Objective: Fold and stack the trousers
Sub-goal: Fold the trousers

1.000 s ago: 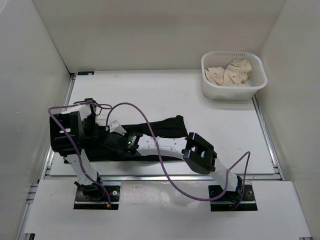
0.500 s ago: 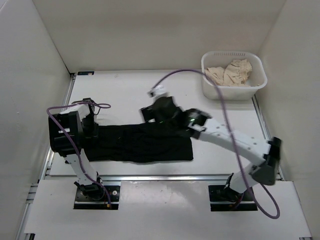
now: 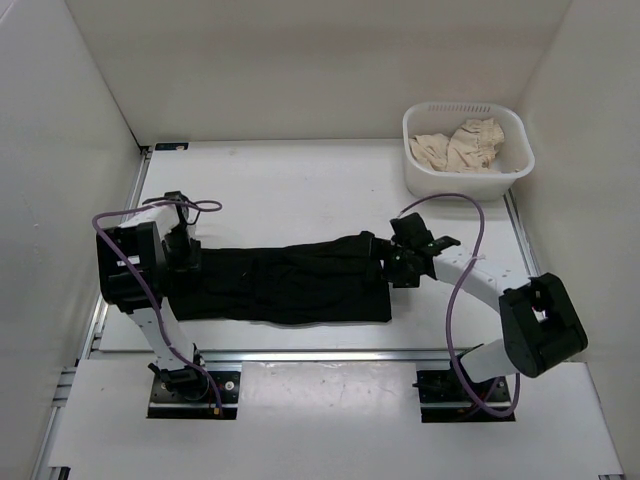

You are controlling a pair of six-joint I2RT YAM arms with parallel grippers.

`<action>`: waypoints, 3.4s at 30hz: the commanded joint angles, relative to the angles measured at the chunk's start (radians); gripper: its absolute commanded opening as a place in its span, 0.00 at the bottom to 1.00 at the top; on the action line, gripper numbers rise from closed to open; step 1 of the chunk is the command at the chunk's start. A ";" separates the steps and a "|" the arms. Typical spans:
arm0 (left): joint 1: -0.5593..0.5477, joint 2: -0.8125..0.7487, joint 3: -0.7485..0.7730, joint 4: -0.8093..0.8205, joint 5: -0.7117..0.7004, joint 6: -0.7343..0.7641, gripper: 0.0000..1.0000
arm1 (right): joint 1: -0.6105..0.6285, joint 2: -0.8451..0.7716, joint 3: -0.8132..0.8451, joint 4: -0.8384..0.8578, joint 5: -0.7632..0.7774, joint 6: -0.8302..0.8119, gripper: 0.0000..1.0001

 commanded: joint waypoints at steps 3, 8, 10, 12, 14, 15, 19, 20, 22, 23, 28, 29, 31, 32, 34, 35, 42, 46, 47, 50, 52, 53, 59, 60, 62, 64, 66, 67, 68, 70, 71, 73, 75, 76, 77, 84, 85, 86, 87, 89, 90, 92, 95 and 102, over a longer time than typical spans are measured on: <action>-0.002 -0.050 0.041 -0.004 0.045 -0.013 0.64 | -0.055 0.055 -0.078 0.156 -0.129 0.060 0.83; -0.002 -0.059 0.071 -0.027 0.065 -0.013 0.65 | -0.141 0.121 -0.173 0.252 -0.220 0.095 0.48; 0.007 -0.070 0.082 -0.038 0.074 -0.013 0.66 | -0.190 0.122 -0.197 0.285 -0.237 0.118 0.35; 0.018 -0.079 0.092 -0.050 0.083 -0.013 0.66 | -0.239 0.122 -0.208 0.297 -0.264 0.118 0.13; 0.027 -0.092 0.101 -0.062 0.096 -0.013 0.67 | -0.274 0.090 -0.197 0.242 -0.264 0.100 0.00; 0.038 -0.101 0.110 -0.062 0.096 -0.013 0.67 | -0.318 0.071 -0.197 0.225 -0.278 0.091 0.00; 0.038 -0.119 0.110 -0.062 0.105 -0.013 0.67 | -0.496 -0.126 -0.156 0.078 -0.309 0.012 0.00; 0.038 -0.119 0.099 -0.062 0.116 -0.013 0.67 | -0.535 -0.163 -0.127 0.025 -0.309 -0.016 0.00; 0.038 -0.119 0.099 -0.062 0.128 -0.013 0.67 | -0.630 -0.252 -0.047 -0.167 -0.246 -0.119 0.00; 0.038 -0.119 0.099 -0.062 0.151 -0.013 0.67 | -0.664 -0.277 0.049 -0.227 -0.222 -0.145 0.00; 0.012 -0.075 0.099 -0.062 0.194 -0.013 0.67 | -0.552 -0.331 0.358 -0.463 -0.111 -0.146 0.00; 0.000 -0.061 0.099 -0.062 0.203 -0.013 0.67 | -0.449 -0.331 0.404 -0.464 -0.093 -0.097 0.00; -0.042 -0.046 0.099 -0.062 0.261 -0.013 0.67 | -0.301 -0.279 0.524 -0.474 0.019 -0.046 0.00; -0.056 -0.027 0.099 -0.062 0.298 -0.013 0.67 | -0.143 -0.250 0.554 -0.474 0.056 0.006 0.00; -0.102 -0.001 0.124 -0.074 0.440 -0.013 0.67 | 0.066 -0.126 0.603 -0.459 0.107 0.064 0.00; -0.120 0.028 0.134 -0.075 0.483 -0.013 0.67 | 0.122 -0.074 0.620 -0.459 0.116 0.078 0.00; -0.220 0.154 0.196 -0.098 0.531 -0.013 0.67 | 0.451 0.492 1.048 -0.626 0.156 0.050 0.00; -0.211 0.180 0.223 -0.098 0.531 -0.013 0.67 | 0.499 0.755 1.322 -0.835 0.167 -0.023 0.00; -0.211 0.191 0.223 -0.098 0.519 -0.013 0.67 | 0.509 0.773 1.332 -0.835 0.150 -0.033 0.00; -0.211 0.191 0.223 -0.098 0.496 -0.013 0.67 | 0.542 0.797 1.321 -0.844 0.141 -0.063 0.00; -0.200 0.191 0.214 -0.098 0.487 -0.013 0.67 | 0.542 0.777 1.282 -0.844 0.141 -0.072 0.00; -0.191 0.191 0.214 -0.098 0.487 -0.013 0.67 | 0.542 0.761 1.251 -0.815 0.141 -0.072 0.00; -0.171 0.191 0.226 -0.098 0.452 -0.013 0.67 | 0.621 0.678 1.189 -0.737 0.154 -0.203 0.42; -0.171 0.182 0.227 -0.098 0.452 -0.013 0.67 | 0.637 0.669 1.214 -0.747 0.171 -0.240 0.45; -0.171 0.181 0.239 -0.111 0.441 -0.013 0.67 | 0.689 0.654 1.289 -0.766 0.229 -0.364 0.54; -0.171 0.169 0.250 -0.123 0.441 -0.013 0.67 | 0.750 0.576 1.289 -0.757 0.291 -0.447 0.66; -0.180 0.140 0.274 -0.133 0.430 -0.013 0.67 | 0.766 0.433 1.175 -0.668 0.376 -0.438 0.72; -0.189 0.116 0.274 -0.142 0.430 -0.013 0.67 | 0.766 0.374 1.104 -0.621 0.400 -0.381 0.76; -0.214 0.106 0.297 -0.142 0.421 -0.013 0.67 | 0.744 0.261 1.023 -0.567 0.430 -0.344 0.76; -0.237 0.096 0.318 -0.151 0.421 -0.013 0.69 | 0.667 0.171 0.764 -0.401 0.449 -0.256 0.71; -0.258 0.096 0.331 -0.151 0.421 -0.013 0.69 | 0.628 0.133 0.704 -0.367 0.438 -0.224 0.68; -0.283 0.096 0.366 -0.160 0.432 -0.013 0.69 | 0.503 0.132 0.608 -0.364 0.452 -0.153 0.59; -0.344 0.105 0.384 -0.173 0.441 -0.013 0.69 | 0.415 0.132 0.565 -0.381 0.478 -0.054 0.47; -0.375 0.085 0.385 -0.183 0.441 -0.013 0.69 | 0.328 0.114 0.538 -0.381 0.487 -0.031 0.47; -0.411 0.041 0.394 -0.183 0.456 -0.013 0.69 | 0.283 0.082 0.474 -0.360 0.472 -0.001 0.50; -0.860 -0.119 0.300 -0.061 0.406 -0.013 0.72 | -0.035 0.016 0.231 -0.174 0.216 0.042 0.56; -0.895 -0.119 0.241 -0.047 0.357 -0.013 0.72 | -0.052 0.016 0.174 -0.163 0.188 0.052 0.56; -0.927 -0.119 0.208 -0.032 0.332 -0.013 0.72 | -0.064 0.016 0.145 -0.140 0.146 0.053 0.56; -0.954 -0.107 0.175 -0.012 0.312 -0.013 0.72 | -0.075 0.016 0.117 -0.128 0.130 0.081 0.56; -1.028 -0.107 0.078 0.059 0.262 -0.013 0.72 | -0.090 0.005 0.035 -0.085 0.102 0.111 0.56; -1.053 -0.098 0.050 0.079 0.239 -0.013 0.72 | -0.101 -0.006 0.008 -0.071 0.067 0.146 0.55; -1.105 -0.098 -0.034 0.132 0.139 -0.013 0.72 | -0.112 -0.016 -0.035 -0.037 0.042 0.184 0.53; -1.119 -0.121 -0.141 0.192 0.012 -0.013 0.71 | -0.112 -0.049 -0.113 -0.001 -0.003 0.261 0.52; -1.130 -0.234 -0.246 0.245 -0.090 -0.013 0.73 | -0.122 -0.225 -0.150 -0.072 -0.004 0.341 0.52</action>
